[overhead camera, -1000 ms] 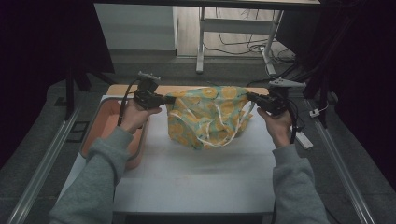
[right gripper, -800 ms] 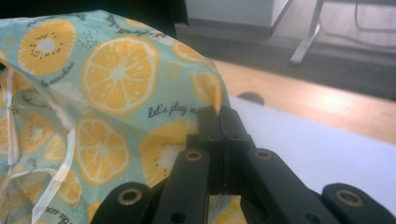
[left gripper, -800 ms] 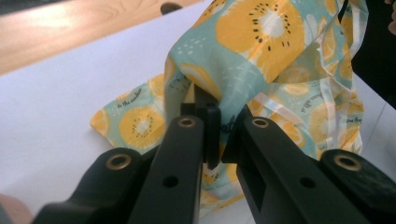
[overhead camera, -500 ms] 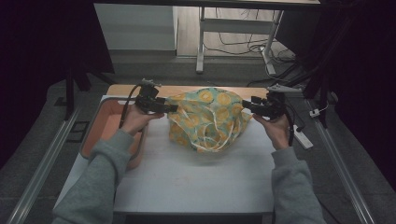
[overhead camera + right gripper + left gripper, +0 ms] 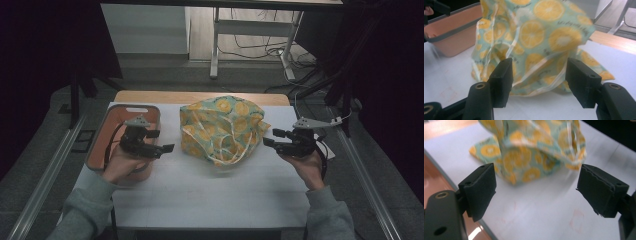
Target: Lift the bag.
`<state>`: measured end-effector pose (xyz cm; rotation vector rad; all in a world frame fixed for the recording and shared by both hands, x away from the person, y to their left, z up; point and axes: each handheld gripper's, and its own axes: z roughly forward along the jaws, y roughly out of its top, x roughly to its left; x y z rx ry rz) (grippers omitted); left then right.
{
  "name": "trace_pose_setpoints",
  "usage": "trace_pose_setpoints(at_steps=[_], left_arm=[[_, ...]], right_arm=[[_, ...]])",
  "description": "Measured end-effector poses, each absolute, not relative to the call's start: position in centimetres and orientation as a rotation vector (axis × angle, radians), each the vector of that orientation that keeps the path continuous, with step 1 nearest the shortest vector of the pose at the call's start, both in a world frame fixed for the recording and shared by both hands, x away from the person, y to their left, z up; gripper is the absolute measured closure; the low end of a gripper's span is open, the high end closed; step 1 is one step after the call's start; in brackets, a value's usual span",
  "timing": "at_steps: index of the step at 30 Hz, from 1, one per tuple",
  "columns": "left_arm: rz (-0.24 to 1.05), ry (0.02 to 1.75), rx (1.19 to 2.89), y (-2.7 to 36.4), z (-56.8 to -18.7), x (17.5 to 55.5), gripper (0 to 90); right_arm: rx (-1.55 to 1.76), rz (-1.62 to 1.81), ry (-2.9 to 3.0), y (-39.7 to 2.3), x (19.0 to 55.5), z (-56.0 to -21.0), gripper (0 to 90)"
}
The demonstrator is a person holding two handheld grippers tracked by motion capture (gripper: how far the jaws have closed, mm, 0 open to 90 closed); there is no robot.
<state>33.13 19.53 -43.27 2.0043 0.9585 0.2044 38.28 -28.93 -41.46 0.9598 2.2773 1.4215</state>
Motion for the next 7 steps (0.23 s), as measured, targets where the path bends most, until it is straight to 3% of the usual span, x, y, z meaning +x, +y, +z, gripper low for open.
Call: trace_pose_setpoints(at_steps=[7], left_arm=[[0.214, 0.993, 1.99, 20.1, -44.7, 32.5, 16.7]], right_arm=[[0.921, 1.392, 2.29, -28.6, 37.4, -42.5, 38.8]])
